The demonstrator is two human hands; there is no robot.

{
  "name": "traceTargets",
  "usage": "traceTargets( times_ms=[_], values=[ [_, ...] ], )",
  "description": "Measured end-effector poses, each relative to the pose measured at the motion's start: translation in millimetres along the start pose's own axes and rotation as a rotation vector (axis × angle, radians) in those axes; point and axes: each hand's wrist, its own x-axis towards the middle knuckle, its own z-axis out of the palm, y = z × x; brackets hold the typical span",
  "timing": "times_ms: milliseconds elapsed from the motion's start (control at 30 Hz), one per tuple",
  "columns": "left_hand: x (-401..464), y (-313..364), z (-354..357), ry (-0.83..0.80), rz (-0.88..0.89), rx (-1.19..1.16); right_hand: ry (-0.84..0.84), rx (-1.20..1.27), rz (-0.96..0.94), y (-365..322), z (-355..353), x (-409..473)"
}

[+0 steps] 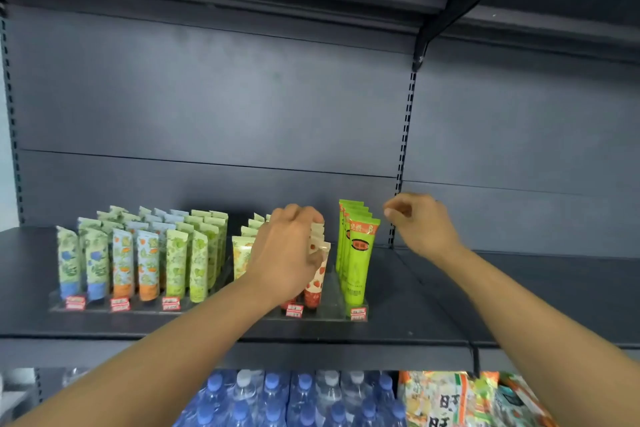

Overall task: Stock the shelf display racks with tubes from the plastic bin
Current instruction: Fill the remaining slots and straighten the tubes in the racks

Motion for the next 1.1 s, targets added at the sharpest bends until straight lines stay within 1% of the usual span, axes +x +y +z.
traceTargets(
  times_ms=[133, 233, 367, 567, 700, 1100],
  values=[
    [12.7, 14.5, 10.0, 0.013, -0.067, 0.051, -0.144, 0.020, -0.073, 0.3, -0.3, 29.6],
    [17.7, 23.6, 17.1, 0.048, -0.121, 0.103, -0.254, -0.027, -0.087, -1.7, 3.0, 45.0],
    [18.4, 31.7, 30.9, 0.046, -0.179, 0.149, -0.317, -0.111, -0.112, -4.3, 6.3, 53.0],
    [18.1, 42.2, 48.1, 0.069, -0.198, 0.202, -0.318, -0.143, -0.093, -4.9, 9.6, 53.4],
    [20.9, 42.6, 56.4, 0.054, -0.231, 0.219, -0.323, -0.131, -0.089, -6.0, 8.6, 52.3],
    [24.4, 41.5, 61.9, 0.047, -0.232, 0.188, -0.309, -0.125, -0.083, -4.3, 6.8, 48.9]
  ],
)
